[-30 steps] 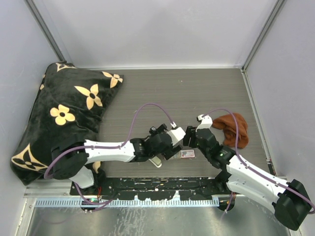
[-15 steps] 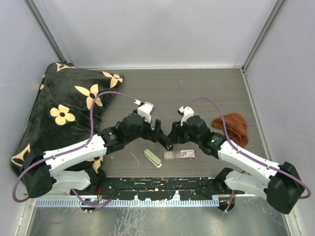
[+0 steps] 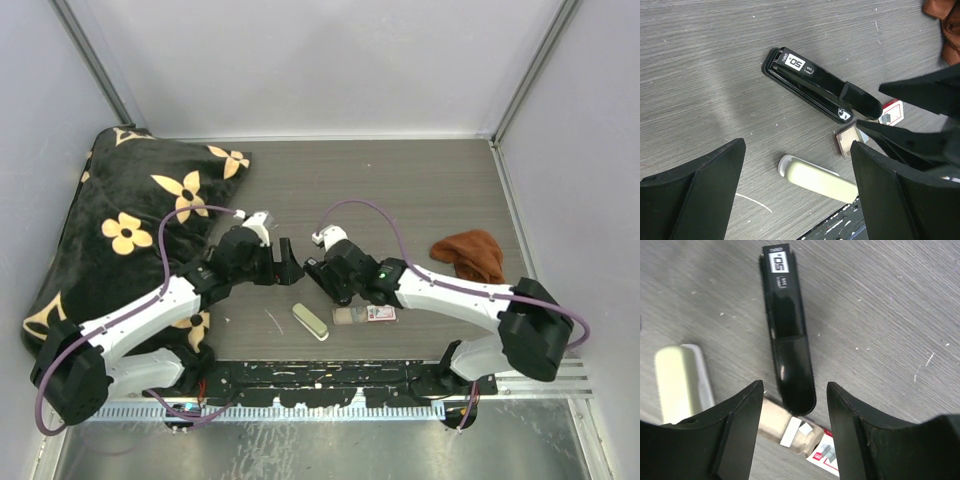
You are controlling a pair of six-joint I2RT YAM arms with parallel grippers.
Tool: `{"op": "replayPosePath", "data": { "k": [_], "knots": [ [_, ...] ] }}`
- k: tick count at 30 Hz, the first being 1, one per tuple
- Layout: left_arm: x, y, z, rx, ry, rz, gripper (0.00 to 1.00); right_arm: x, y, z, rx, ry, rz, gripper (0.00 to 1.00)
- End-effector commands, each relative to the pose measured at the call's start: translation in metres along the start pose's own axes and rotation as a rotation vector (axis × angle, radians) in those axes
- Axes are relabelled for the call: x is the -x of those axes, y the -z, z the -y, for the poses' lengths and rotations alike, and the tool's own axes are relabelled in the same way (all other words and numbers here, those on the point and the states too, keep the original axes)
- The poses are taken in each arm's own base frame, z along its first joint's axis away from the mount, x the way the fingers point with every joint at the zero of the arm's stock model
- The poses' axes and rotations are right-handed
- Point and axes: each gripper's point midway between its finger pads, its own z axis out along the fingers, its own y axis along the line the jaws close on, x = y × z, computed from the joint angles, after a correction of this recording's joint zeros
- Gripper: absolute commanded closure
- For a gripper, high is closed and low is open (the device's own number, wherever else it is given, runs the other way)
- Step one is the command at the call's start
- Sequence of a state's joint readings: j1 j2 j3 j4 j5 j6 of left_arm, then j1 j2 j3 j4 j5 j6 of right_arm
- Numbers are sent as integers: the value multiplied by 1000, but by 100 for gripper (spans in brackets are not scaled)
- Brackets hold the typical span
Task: Load the staples into the stapler
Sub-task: Close the stapler at the center of the board.
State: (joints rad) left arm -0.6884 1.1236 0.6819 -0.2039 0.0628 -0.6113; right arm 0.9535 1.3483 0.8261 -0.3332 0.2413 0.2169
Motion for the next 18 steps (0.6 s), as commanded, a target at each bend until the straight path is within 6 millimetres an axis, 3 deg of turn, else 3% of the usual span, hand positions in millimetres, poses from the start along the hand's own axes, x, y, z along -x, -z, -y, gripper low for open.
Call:
{"op": "replayPosePath", "data": {
  "k": [1, 11, 18],
  "knots": [
    [11, 10, 11, -62, 35, 37, 12, 17, -10, 17, -126, 60, 11, 39],
    [13, 17, -2, -57, 64, 58, 12, 9, -53, 3, -84, 107, -43, 43],
    [11, 17, -9, -55, 62, 49, 11, 3, -71, 0, -57, 107, -70, 82]
  ]
}}
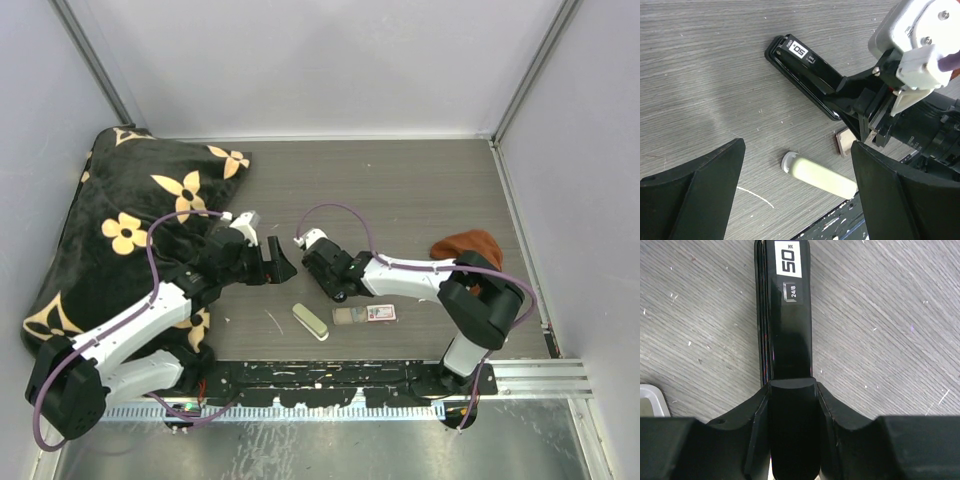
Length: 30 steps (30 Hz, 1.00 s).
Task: Load the staples into the stapler
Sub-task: Close the stapler at the center of the board.
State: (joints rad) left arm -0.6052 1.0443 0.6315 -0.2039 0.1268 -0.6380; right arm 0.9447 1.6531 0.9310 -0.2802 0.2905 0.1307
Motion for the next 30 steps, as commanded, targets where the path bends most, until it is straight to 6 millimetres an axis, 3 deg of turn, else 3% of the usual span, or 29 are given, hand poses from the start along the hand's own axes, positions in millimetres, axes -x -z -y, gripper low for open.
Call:
{"op": "replayPosePath", "data": {
  "k": [1, 3, 17, 26, 30],
  "knots": [
    [6, 4, 3, -39, -6, 22, 11, 21, -7, -4, 32, -15, 67, 89],
    [7, 3, 1, -39, 8, 27, 10, 25, -4, -5, 44, -25, 94, 99],
    [41, -23, 6, -164, 121, 73, 4, 75, 36, -23, 227, -88, 492, 99],
    [31, -51, -13, -118, 160, 0, 4, 82, 52, -36, 330, -105, 613, 99],
    [30, -57, -7, -172, 197, -8, 4, 83, 53, -44, 376, -100, 624, 99]
  ]
}}
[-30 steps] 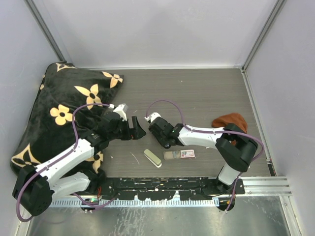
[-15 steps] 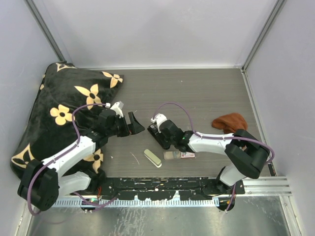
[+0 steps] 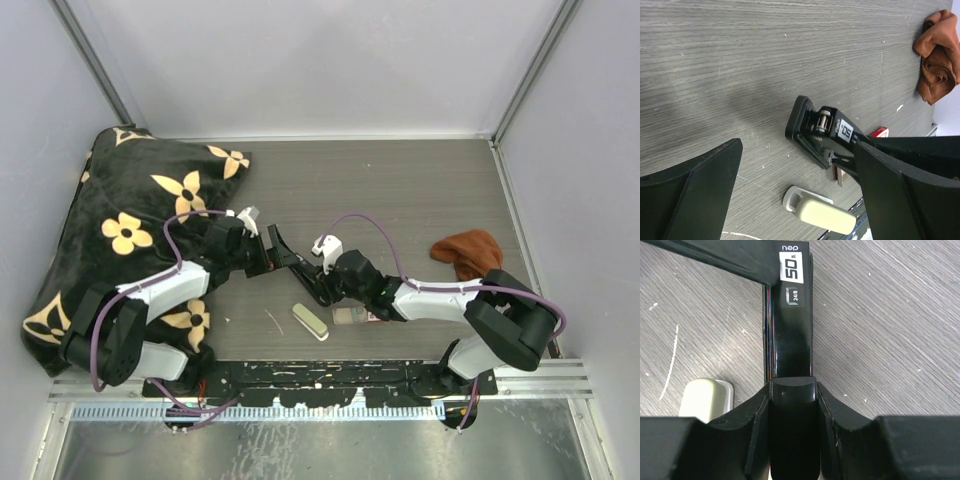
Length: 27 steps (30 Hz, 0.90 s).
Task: Load the staples into the stapler
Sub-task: Close the stapler at the center of the board.
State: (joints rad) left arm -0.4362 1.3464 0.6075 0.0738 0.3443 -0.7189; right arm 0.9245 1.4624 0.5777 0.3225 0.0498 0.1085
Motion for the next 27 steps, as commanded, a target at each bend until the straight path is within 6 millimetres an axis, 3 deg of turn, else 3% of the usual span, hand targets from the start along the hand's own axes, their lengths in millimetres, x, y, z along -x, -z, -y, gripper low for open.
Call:
{"op": "replayPosePath", "data": {
  "k": [1, 8, 13, 16, 27],
  "knots": [
    [21, -4, 32, -142, 3, 48, 5, 64, 5, -22, 105, -19, 231, 99],
    [19, -14, 35, -172, 16, 10, 11, 63, 2, -30, 149, -11, 238, 99],
    [14, -17, 40, -216, 49, -22, 30, 60, -3, -30, 147, -17, 228, 99],
    [11, -14, 42, -225, 56, -27, 38, 57, -8, -29, 138, -23, 217, 99],
    [6, -1, 48, -252, 69, -34, 50, 42, -21, -30, 140, -37, 157, 99]
  ]
}}
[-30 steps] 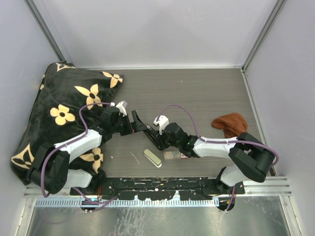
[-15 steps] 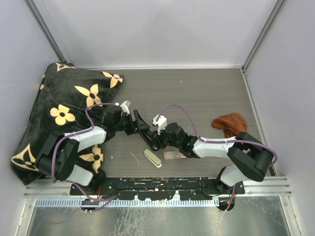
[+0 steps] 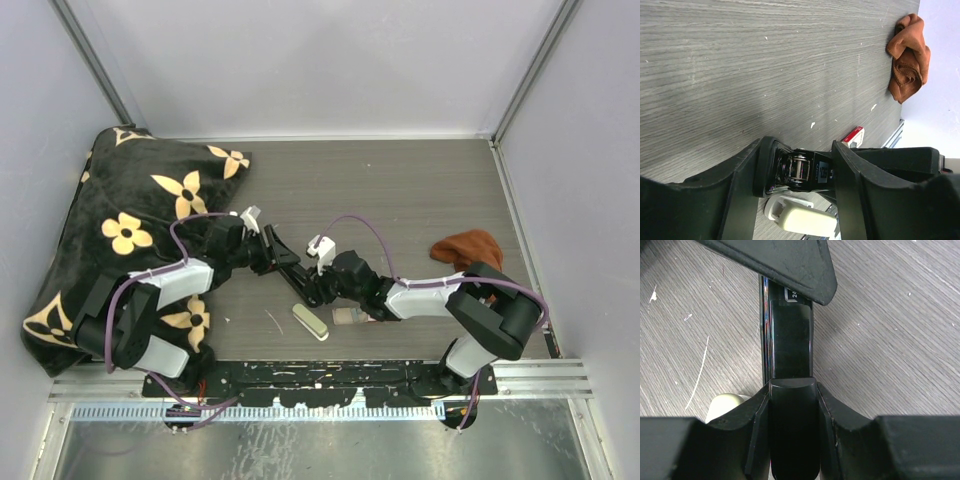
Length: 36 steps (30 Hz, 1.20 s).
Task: Load the staples into the stapler
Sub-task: Close the stapler at the center of the board.
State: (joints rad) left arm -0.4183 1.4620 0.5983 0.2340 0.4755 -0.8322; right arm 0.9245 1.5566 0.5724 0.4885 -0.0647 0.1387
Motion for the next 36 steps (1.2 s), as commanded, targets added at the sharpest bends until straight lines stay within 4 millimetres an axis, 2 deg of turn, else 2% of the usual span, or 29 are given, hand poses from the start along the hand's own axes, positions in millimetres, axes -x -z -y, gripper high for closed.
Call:
{"op": "replayPosePath", "data": {
  "k": [1, 6, 10, 14, 17, 24, 26, 27, 30, 36],
  "knots": [
    [6, 13, 41, -142, -45, 12, 53, 38, -7, -7, 16, -3, 107, 99],
    [6, 16, 44, -146, -44, 13, 69, 37, -7, -5, 3, -13, 99, 93],
    [6, 20, 47, -153, -42, 21, 86, 39, -5, -4, -9, -20, 103, 76],
    [7, 23, 46, -147, -52, 37, 99, 44, 1, -3, -15, -24, 120, 56],
    [6, 25, 44, -138, -61, 42, 100, 47, 6, -4, -10, -26, 131, 42],
    [8, 32, 51, -163, -90, 60, 100, 58, 27, 1, 22, -51, 149, 26],
    [12, 40, 59, -184, -113, 83, 100, 62, 34, 2, 44, -60, 148, 14],
    [12, 41, 60, -185, -117, 87, 100, 63, 36, 2, 51, -62, 148, 12],
    [13, 43, 58, -175, -118, 91, 100, 59, 41, 0, 65, -30, 119, 11],
    [12, 37, 53, -166, -106, 71, 100, 42, 24, -9, 101, -14, 65, 15]
  ]
}}
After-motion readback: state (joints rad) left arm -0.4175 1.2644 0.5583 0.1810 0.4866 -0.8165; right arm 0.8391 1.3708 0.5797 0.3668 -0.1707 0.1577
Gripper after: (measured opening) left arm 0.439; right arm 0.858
